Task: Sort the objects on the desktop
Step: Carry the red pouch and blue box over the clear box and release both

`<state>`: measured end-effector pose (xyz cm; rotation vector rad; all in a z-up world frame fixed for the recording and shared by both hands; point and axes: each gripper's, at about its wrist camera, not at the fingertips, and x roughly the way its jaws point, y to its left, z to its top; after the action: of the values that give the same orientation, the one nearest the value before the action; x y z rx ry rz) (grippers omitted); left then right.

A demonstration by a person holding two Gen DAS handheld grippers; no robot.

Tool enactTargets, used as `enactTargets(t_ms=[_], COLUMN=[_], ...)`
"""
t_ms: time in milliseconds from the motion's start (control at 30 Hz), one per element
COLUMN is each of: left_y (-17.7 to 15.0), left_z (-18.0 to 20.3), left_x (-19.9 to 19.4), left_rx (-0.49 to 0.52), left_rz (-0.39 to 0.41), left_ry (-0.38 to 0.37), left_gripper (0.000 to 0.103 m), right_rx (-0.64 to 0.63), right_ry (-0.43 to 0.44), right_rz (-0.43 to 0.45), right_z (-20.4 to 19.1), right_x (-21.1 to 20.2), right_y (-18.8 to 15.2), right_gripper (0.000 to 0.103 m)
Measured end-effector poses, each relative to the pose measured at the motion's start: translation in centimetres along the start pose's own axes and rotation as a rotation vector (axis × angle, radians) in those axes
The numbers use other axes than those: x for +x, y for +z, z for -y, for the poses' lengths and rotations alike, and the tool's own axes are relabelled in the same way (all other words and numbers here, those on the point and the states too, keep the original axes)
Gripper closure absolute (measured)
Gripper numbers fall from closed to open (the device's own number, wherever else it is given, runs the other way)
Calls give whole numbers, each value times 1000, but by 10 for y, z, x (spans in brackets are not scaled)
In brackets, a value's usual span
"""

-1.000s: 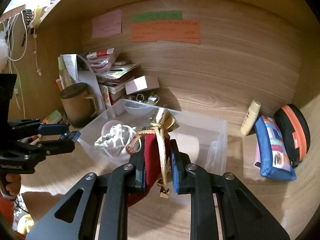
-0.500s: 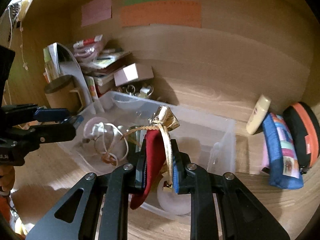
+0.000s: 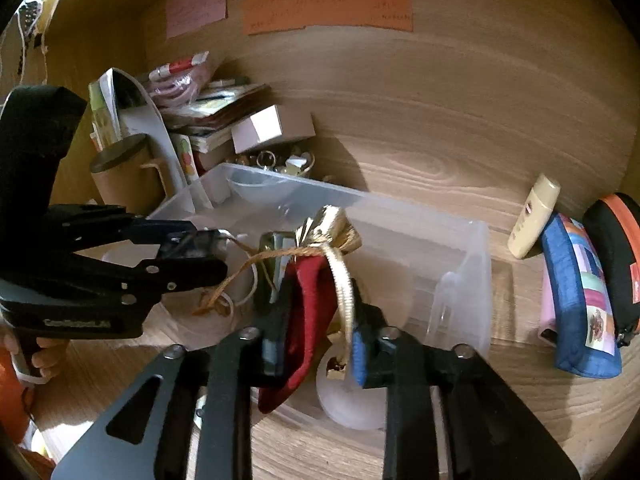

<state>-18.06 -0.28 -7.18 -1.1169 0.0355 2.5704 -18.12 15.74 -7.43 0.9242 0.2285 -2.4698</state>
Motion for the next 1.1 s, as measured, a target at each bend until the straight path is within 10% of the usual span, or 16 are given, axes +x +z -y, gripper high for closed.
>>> enactTargets(t_ms=[467,1100], left_y=[-5,-13], left_z=[5,10], left_x=[-3,-59], left_rx=[42,41], left_rz=[31,135], left_ry=[35,69], left_gripper=[43,26], right_rx=[4,6], right_ry=[-65,-130], right_rz=[44,103], right_z=[1,-5], right_x=[-12,-62], right_y=[0,4], right_gripper=[20,15])
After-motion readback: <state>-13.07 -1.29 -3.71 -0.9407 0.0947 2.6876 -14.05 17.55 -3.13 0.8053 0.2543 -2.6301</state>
